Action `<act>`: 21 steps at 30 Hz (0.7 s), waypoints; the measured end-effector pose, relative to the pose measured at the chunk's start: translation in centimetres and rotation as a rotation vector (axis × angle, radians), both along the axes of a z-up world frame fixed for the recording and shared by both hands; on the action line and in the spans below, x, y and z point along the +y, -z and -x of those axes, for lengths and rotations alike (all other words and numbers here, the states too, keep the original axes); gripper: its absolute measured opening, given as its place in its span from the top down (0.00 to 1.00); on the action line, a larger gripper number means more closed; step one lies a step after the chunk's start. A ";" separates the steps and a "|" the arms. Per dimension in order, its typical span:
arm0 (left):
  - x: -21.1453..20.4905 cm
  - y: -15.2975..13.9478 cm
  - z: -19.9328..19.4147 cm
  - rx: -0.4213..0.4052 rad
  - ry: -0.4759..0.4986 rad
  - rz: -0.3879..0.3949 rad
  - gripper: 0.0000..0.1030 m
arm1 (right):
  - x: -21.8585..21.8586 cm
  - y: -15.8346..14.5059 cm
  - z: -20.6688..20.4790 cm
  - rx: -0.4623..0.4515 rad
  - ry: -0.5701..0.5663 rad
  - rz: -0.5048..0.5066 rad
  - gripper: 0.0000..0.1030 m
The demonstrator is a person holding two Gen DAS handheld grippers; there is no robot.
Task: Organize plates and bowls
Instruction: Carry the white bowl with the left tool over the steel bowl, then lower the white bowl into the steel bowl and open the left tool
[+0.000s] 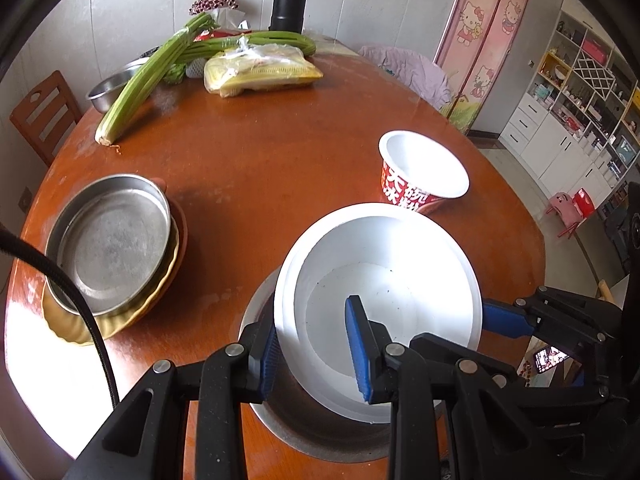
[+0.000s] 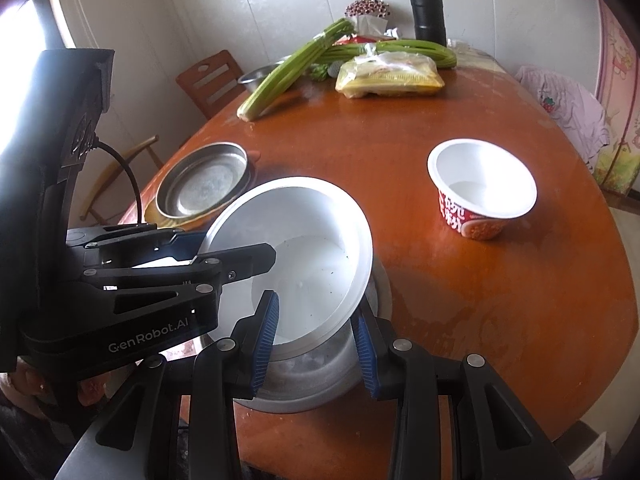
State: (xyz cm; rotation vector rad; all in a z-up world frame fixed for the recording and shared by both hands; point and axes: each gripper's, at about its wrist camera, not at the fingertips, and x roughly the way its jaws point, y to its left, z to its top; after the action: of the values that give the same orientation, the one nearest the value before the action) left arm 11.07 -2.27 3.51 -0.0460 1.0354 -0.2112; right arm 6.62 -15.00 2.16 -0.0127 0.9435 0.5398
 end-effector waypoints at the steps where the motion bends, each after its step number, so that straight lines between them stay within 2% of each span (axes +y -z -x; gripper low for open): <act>1: 0.0 0.2 0.0 0.003 0.001 -0.001 0.70 | 0.0 0.2 -0.1 0.008 -0.002 0.000 0.62; 21: 0.1 2.1 -0.2 0.048 -0.005 -0.024 0.70 | 1.2 2.1 -0.7 0.040 -0.024 0.084 0.62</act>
State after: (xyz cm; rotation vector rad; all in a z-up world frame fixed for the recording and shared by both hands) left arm 11.26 -2.18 1.41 -0.0324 1.0851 -0.1941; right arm 7.28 -13.77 0.07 -0.0888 1.0051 0.5239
